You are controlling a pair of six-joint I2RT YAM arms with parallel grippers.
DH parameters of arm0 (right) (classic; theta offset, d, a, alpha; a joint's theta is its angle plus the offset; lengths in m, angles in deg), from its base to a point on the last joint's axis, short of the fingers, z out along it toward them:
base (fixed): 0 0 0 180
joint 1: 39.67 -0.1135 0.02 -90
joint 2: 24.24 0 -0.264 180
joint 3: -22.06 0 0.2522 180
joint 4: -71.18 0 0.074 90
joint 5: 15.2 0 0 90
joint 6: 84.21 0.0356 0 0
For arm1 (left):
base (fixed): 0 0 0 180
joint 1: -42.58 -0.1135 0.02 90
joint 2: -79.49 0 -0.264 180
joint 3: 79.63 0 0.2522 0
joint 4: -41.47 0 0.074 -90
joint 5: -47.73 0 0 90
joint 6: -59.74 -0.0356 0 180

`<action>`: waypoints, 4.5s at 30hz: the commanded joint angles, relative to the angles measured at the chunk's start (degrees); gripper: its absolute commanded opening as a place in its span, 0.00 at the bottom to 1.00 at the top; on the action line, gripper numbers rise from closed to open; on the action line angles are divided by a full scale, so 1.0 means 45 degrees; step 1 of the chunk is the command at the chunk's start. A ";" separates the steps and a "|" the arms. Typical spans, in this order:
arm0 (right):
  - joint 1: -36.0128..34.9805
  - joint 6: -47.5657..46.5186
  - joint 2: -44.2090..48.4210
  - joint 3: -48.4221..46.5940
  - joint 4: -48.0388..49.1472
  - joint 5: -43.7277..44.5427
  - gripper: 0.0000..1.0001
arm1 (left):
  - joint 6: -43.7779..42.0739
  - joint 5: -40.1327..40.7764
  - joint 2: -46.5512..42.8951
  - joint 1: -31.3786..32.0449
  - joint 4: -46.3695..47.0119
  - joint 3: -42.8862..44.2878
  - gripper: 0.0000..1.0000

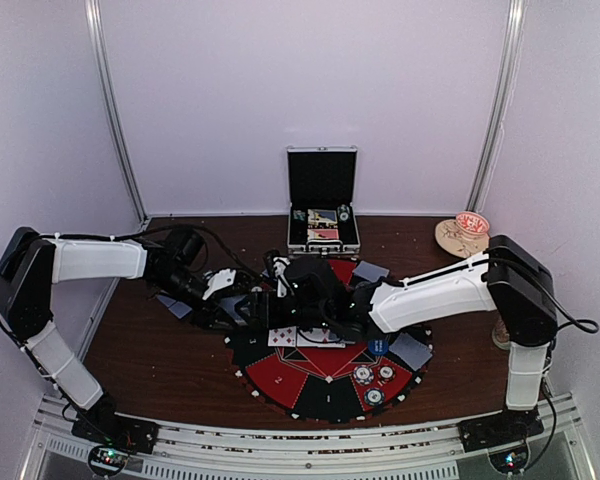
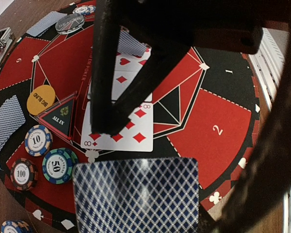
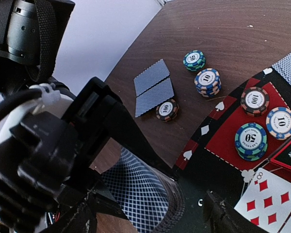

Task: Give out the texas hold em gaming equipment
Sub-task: Pick up the poker card from the face-down deck piles.

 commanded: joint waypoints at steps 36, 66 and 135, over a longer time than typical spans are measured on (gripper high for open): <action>0.0350 -0.1902 -0.0358 -0.1039 -0.1299 0.2353 0.14 | -0.0479 -0.0434 -0.0247 0.0178 -0.0276 0.0046 0.46; 0.0377 -0.1531 0.0260 -0.0233 -0.0135 0.0371 0.19 | -0.0413 -0.0307 -0.0040 0.0175 -0.0276 0.0134 0.46; 0.0454 -0.1848 -0.0013 -0.0356 -0.0386 -0.0650 0.15 | -0.0351 -0.0219 0.0147 0.0186 -0.0276 0.0215 0.46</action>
